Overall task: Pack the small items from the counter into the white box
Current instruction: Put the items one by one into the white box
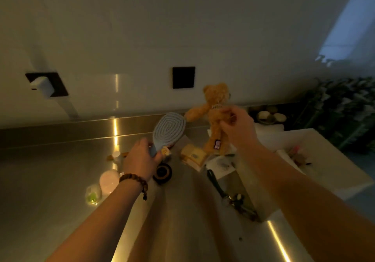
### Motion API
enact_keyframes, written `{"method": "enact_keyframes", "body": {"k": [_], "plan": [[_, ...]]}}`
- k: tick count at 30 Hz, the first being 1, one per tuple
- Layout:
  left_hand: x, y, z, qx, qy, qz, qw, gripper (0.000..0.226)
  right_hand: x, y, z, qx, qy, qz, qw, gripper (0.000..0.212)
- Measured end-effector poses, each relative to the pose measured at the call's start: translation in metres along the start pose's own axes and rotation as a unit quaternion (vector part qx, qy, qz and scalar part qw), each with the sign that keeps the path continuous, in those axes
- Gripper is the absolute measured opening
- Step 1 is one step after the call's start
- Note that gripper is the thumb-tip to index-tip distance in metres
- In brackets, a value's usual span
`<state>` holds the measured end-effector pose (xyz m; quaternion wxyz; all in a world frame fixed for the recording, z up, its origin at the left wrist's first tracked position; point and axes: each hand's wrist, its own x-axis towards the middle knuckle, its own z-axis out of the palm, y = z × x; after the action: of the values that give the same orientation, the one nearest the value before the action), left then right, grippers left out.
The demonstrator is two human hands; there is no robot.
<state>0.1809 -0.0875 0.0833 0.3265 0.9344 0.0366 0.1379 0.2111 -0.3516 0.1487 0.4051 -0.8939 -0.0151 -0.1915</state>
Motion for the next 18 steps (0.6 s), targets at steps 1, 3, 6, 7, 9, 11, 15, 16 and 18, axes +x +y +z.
{"method": "enact_keyframes", "body": {"k": [1, 3, 6, 7, 9, 11, 15, 16, 18], "plan": [[0.002, 0.008, 0.000, -0.012, 0.003, 0.003, 1.000, 0.033, 0.004, 0.001, -0.017, 0.004, 0.005, -0.002, 1.000, 0.025], [0.005, 0.033, 0.004, -0.027, 0.008, 0.017, 0.999, 0.034, 0.009, 0.011, -0.059, -0.007, 0.023, -0.009, 1.000, 0.024], [0.008, 0.075, 0.017, -0.032, 0.020, 0.030, 0.999, 0.033, 0.008, 0.041, -0.120, -0.027, 0.033, 0.000, 0.999, 0.023], [0.008, 0.089, 0.022, -0.032, 0.026, 0.034, 0.999, 0.032, 0.007, 0.054, -0.137, -0.031, 0.027, 0.007, 0.999, 0.024], [0.004, 0.119, 0.035, -0.033, 0.034, 0.037, 0.998, 0.031, 0.003, 0.082, -0.164, -0.047, -0.002, 0.012, 0.999, 0.025], [-0.004, 0.147, 0.052, -0.038, 0.044, 0.035, 0.998, 0.030, 0.000, 0.111, -0.182, -0.069, -0.048, 0.001, 0.996, 0.026], [-0.027, 0.191, 0.088, -0.043, 0.072, 0.025, 0.996, 0.023, -0.007, 0.162, -0.200, -0.117, -0.161, -0.022, 0.980, 0.027], [-0.034, 0.200, 0.096, -0.039, 0.073, 0.019, 0.996, 0.023, -0.009, 0.171, -0.202, -0.142, -0.175, -0.044, 0.973, 0.025], [-0.045, 0.214, 0.109, -0.033, 0.083, 0.006, 0.996, 0.023, -0.015, 0.183, -0.200, -0.173, -0.193, -0.105, 0.960, 0.023]]}}
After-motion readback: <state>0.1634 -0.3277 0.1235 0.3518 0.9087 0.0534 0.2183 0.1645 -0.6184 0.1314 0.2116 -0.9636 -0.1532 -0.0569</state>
